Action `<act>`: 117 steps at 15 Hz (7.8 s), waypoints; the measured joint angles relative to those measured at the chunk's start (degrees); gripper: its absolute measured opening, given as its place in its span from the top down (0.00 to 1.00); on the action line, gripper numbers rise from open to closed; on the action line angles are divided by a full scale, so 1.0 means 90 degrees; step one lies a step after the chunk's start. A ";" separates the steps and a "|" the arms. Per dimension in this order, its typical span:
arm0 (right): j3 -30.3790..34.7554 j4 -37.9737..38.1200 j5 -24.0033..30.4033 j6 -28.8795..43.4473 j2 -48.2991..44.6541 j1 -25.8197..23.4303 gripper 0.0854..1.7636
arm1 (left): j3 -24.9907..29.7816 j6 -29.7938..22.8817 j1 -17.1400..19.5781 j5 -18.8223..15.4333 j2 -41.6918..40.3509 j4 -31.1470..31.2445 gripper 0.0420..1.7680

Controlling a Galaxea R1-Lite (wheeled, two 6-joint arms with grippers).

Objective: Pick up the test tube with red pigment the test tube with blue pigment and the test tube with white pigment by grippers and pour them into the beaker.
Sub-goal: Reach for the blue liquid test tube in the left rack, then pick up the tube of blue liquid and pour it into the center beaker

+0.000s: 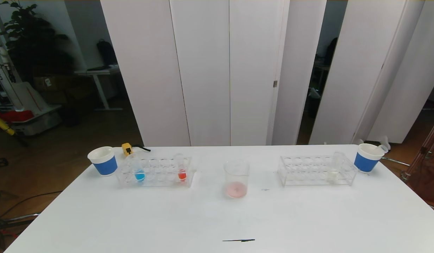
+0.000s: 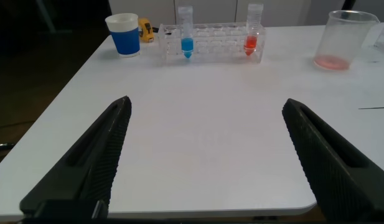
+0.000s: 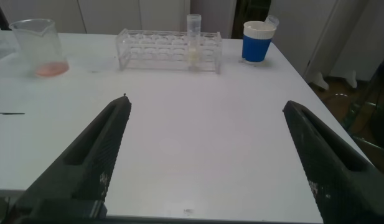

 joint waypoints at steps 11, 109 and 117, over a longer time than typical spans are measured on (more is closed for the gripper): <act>0.0000 0.0000 -0.0003 0.0000 0.0000 0.0004 0.01 | 0.0000 -0.0004 0.0000 0.0000 0.0000 0.0003 0.02; 0.0000 0.0000 -0.0003 0.0000 0.0000 0.0000 0.01 | -0.3963 -0.0186 0.0293 0.0073 1.4210 -0.9243 0.19; 0.0003 0.0000 -0.0005 0.0000 0.0000 0.0004 0.01 | -0.4221 -0.0200 0.0234 0.0079 1.4301 -0.9125 0.69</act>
